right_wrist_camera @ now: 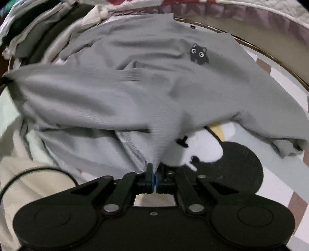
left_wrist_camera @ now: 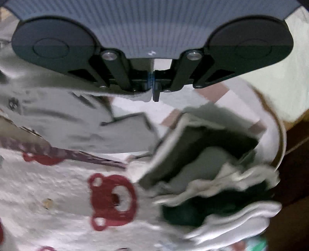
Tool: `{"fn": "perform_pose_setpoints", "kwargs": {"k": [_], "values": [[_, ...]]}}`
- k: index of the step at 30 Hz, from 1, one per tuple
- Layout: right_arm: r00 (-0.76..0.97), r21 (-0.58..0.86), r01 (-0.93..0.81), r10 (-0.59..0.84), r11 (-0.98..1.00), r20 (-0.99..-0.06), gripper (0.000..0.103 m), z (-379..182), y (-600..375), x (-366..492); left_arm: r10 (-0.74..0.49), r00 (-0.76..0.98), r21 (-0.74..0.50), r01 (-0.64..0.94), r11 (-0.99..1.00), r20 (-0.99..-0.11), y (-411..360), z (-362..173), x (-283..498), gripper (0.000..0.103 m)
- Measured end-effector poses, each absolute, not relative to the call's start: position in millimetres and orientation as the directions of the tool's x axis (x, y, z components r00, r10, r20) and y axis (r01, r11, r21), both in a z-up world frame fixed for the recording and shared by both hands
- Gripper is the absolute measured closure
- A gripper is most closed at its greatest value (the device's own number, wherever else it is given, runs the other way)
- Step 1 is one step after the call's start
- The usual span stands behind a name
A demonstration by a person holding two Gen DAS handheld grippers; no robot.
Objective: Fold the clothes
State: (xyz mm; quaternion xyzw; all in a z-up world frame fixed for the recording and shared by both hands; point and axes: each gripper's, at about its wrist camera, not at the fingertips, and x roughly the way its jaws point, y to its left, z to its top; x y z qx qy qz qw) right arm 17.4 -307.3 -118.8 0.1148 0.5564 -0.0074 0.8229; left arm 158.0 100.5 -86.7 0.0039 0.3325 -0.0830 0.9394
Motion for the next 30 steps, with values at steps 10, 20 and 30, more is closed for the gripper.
{"fn": "perform_pose_setpoints", "kwargs": {"k": [10, 20, 30], "values": [[0.318, 0.191, 0.171, 0.129, 0.967, -0.939, 0.099, -153.7, -305.8, 38.3, -0.12, 0.719, 0.0, 0.165, 0.986, -0.684, 90.0, -106.6, 175.5, 0.101], [0.462, 0.029, 0.107, -0.024, 0.994, -0.886, 0.1, -97.9, -295.3, 26.3, -0.177, 0.769, 0.104, 0.301, 0.948, -0.614, 61.0, -70.2, 140.2, 0.101], [0.625, 0.072, -0.054, 0.09, 0.996, -0.775, 0.101, 79.5, -303.4, -65.1, -0.268, 0.777, -0.008, 0.321, 0.947, -0.569, 143.7, 41.0, 117.7, 0.101]]}}
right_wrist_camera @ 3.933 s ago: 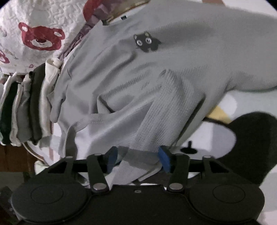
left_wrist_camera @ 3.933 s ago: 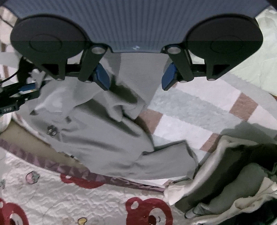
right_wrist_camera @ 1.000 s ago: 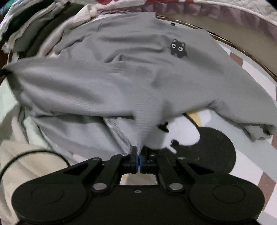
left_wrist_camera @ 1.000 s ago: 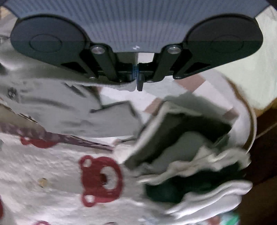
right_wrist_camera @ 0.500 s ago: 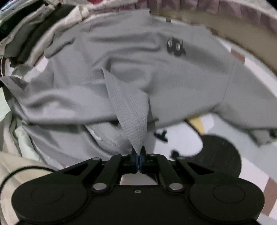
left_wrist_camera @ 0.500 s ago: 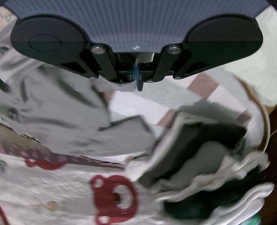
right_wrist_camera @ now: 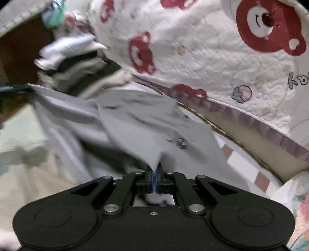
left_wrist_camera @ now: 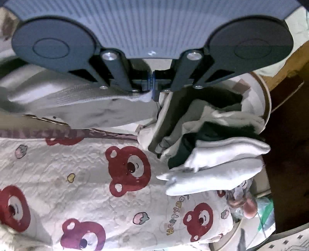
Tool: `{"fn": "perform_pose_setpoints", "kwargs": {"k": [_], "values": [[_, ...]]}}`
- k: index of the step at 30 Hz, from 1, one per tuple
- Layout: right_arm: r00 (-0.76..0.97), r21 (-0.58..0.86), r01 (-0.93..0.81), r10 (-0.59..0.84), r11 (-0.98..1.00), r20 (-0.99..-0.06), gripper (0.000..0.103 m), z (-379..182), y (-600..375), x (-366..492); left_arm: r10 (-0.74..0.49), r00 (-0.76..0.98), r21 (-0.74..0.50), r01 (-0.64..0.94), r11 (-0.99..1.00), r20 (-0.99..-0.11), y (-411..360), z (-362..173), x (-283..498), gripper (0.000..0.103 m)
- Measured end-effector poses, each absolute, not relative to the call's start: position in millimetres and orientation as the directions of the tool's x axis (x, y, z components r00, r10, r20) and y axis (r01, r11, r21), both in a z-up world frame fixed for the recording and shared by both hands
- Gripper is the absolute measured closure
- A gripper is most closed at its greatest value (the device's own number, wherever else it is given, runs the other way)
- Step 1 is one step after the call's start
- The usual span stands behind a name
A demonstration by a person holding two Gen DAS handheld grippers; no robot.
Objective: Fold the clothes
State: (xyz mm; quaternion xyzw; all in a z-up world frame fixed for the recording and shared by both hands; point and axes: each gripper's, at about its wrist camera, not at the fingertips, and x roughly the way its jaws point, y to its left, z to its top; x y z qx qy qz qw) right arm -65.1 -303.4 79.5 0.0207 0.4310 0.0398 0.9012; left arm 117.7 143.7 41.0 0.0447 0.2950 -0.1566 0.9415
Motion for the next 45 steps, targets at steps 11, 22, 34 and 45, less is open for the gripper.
{"fn": "perform_pose_setpoints", "kwargs": {"k": [11, 22, 34, 45], "values": [[0.408, 0.235, -0.153, 0.278, 0.96, -0.87, 0.101, 27.8, -265.4, -157.8, -0.217, 0.588, -0.048, 0.289, 0.956, -0.779, 192.5, -49.5, 95.0, 0.101], [0.384, 0.319, -0.172, 0.362, 0.932, -0.85, 0.1, 26.1, -264.8, -164.2, -0.309, 0.593, -0.221, 0.219, 0.95, -0.744, 241.0, -38.2, 86.8, 0.101], [0.294, 0.301, -0.267, 0.375, 0.916, -0.879, 0.1, 3.4, -239.6, -168.3, -0.141, 0.594, -0.069, 0.142, 0.987, -0.792, 259.8, -53.4, 76.3, 0.103], [0.205, 0.211, -0.39, 0.308, 0.896, -0.929, 0.094, -14.3, -209.2, -175.3, -0.073, 0.585, 0.084, 0.236, 0.968, -0.808, 229.6, -55.5, 63.9, 0.098]]}}
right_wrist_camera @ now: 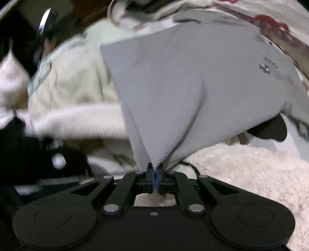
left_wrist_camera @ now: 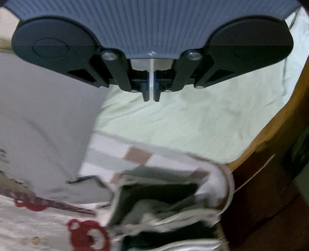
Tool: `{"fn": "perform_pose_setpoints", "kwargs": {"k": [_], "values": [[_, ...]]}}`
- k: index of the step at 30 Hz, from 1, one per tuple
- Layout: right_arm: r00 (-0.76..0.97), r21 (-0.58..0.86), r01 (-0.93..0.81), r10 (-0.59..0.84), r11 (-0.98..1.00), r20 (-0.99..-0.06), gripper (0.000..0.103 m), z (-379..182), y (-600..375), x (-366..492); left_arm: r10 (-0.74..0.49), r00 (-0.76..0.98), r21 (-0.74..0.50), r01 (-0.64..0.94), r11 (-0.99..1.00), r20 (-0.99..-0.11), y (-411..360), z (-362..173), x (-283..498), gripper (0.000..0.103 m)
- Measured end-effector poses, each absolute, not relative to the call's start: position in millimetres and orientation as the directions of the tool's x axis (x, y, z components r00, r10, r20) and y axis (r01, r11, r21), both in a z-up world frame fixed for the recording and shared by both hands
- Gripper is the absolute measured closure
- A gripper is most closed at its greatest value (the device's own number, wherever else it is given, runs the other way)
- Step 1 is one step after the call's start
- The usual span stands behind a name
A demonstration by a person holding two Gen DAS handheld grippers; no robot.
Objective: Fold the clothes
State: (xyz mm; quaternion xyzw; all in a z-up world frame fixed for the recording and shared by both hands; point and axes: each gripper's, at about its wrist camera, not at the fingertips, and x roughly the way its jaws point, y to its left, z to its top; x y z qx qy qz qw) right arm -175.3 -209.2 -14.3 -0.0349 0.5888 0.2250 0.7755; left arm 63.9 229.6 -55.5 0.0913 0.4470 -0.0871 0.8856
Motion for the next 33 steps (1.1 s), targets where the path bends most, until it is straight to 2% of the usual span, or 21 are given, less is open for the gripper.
{"fn": "perform_pose_setpoints", "kwargs": {"k": [1, 2, 3, 4, 5, 9, 12, 14, 17, 21, 24, 25, 27, 30, 33], "values": [[0.189, 0.169, -0.439, 0.274, 0.883, -0.943, 0.093, -17.8, -203.4, -176.1, -0.098, 0.584, 0.074, 0.263, 0.962, -0.806, 216.5, -52.1, 65.0, 0.094], [0.188, 0.152, -0.457, 0.263, 0.877, -0.946, 0.093, -18.5, -200.8, -176.4, -0.124, 0.584, 0.067, 0.294, 0.953, -0.802, 198.4, -48.1, 66.4, 0.081], [0.18, 0.181, -0.45, 0.287, 0.875, -0.941, 0.091, -15.8, -203.6, -173.8, -0.15, 0.583, 0.06, 0.324, 0.944, -0.798, 180.2, -44.1, 67.8, 0.072], [0.174, 0.21, -0.443, 0.313, 0.872, -0.934, 0.087, -12.7, -206.7, -171.2, -0.175, 0.582, 0.054, 0.354, 0.934, -0.794, 162.1, -40.2, 69.2, 0.057], [0.186, 0.255, -0.433, 0.362, 0.865, -0.913, 0.085, -4.5, -213.6, -168.2, -0.206, 0.576, 0.043, 0.388, 0.921, -0.791, 143.0, -36.8, 70.5, 0.053], [0.313, 0.427, -0.376, 0.547, 0.822, -0.776, 0.063, 44.3, -262.3, -152.4, -0.361, 0.512, -0.038, 0.537, 0.843, -0.779, 55.7, -31.1, 75.6, 0.05], [0.488, 0.451, -0.306, 0.544, 0.839, -0.682, 0.046, 77.1, -311.7, -126.9, -0.453, 0.447, -0.097, 0.622, 0.777, -0.771, -18.5, -33.7, 82.0, 0.047], [0.597, 0.465, -0.186, 0.476, 0.865, -0.646, 0.045, 88.3, -350.7, -98.1, -0.5, 0.406, -0.126, 0.667, 0.734, -0.765, -77.5, -39.6, 86.5, 0.047], [0.704, 0.575, 0.102, 0.349, 0.812, -0.618, 0.043, 72.7, -429.0, -40.7, -0.555, 0.356, -0.167, 0.712, 0.682, -0.752, -157.2, -53.5, 88.8, 0.047], [0.768, 0.742, 0.439, 0.217, 0.506, -0.603, 0.042, 1.8, -531.6, 9.1, -0.572, 0.351, -0.159, 0.736, 0.658, -0.741, -235.5, -81.9, 87.0, 0.047], [0.715, 0.706, 0.624, 0.122, 0.334, -0.689, 0.043, -79.5, -567.4, 2.6, -0.562, 0.32, -0.15, 0.758, 0.635, -0.763, -272.6, -112.2, 89.6, 0.047], [0.639, 0.645, 0.702, 0.132, 0.303, -0.758, 0.045, -101.4, -575.4, -0.1, -0.56, 0.305, -0.154, 0.764, 0.627, -0.77, -280.3, -123.0, 91.1, 0.047], [0.573, 0.594, 0.752, 0.161, 0.286, -0.804, 0.045, -126.8, -590.7, -8.0, -0.554, 0.268, -0.164, 0.776, 0.609, -0.788, -293.9, -143.7, 93.5, 0.047], [0.564, 0.574, 0.747, 0.136, 0.336, -0.814, 0.044, -129.8, -614.5, -16.1, -0.541, 0.233, -0.129, 0.825, 0.55, -0.808, -320.5, -171.7, 89.8, 0.047], [0.464, 0.442, 0.825, 0.023, 0.352, -0.885, 0.044, -131.4, -631.5, -22.9, -0.538, 0.208, -0.11, 0.859, 0.499, -0.817, -340.9, -191.9, 78.0, 0.047]]}}
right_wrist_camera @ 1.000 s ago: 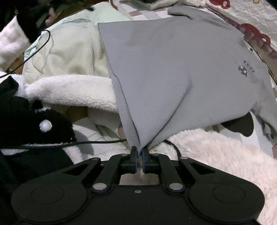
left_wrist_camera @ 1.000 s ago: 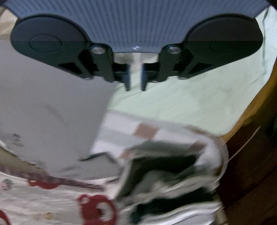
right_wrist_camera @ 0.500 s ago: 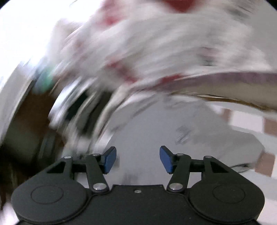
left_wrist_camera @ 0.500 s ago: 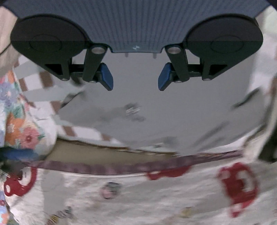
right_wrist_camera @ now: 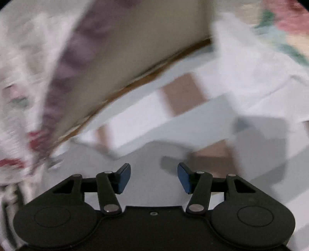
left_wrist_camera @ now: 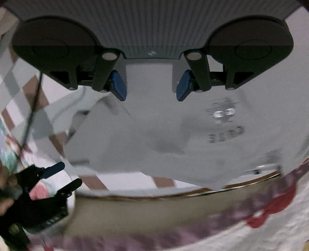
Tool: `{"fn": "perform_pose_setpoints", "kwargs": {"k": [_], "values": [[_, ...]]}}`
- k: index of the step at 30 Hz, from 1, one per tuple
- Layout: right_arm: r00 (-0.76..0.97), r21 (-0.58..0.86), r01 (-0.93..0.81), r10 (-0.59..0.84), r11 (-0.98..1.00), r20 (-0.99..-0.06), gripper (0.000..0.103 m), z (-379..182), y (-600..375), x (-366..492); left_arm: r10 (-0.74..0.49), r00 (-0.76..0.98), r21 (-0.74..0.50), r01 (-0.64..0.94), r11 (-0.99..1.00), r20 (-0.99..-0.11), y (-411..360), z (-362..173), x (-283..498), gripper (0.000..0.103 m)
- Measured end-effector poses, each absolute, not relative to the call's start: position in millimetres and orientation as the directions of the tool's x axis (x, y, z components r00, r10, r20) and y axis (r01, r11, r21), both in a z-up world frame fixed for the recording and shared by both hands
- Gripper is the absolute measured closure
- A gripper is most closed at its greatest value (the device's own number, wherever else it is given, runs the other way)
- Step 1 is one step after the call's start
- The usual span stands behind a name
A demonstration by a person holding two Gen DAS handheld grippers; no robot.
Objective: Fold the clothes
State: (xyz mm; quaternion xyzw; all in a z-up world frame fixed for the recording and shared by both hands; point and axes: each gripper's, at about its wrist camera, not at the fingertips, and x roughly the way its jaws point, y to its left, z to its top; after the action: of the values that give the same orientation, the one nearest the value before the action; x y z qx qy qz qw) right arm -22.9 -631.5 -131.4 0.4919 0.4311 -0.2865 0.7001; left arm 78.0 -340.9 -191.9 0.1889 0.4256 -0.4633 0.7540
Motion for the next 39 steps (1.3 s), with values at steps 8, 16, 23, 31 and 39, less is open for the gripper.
{"fn": "perform_pose_setpoints", "kwargs": {"k": [8, 16, 23, 31, 39], "values": [[0.442, 0.445, 0.807, 0.103, 0.388, -0.891, 0.079, -162.1, -633.1, -15.7, -0.574, 0.189, -0.046, 0.928, 0.369, -0.796, -365.6, -204.2, 48.5, 0.047], [0.702, 0.712, 0.592, 0.191, 0.377, -0.686, 0.098, -124.7, -614.5, 10.0, -0.611, 0.148, -0.164, 0.891, 0.424, -0.778, -349.0, -207.9, 69.2, 0.083], [0.645, 0.711, 0.466, 0.348, 0.527, -0.681, 0.098, -121.1, -568.2, 48.3, -0.706, 0.028, -0.479, 0.716, 0.507, -0.707, -303.2, -214.9, 97.2, 0.082], [0.529, 0.838, 0.273, 0.653, 0.473, -0.541, 0.092, -109.5, -514.8, 53.1, -0.75, 0.146, -0.459, 0.711, 0.533, -0.645, -254.3, -187.3, 88.5, 0.067], [0.625, 0.569, 0.446, 0.215, 0.69, -0.751, 0.076, -71.4, -565.2, 3.8, -0.743, 0.16, -0.469, 0.684, 0.558, -0.65, -249.0, -193.4, 99.9, 0.06]]}}
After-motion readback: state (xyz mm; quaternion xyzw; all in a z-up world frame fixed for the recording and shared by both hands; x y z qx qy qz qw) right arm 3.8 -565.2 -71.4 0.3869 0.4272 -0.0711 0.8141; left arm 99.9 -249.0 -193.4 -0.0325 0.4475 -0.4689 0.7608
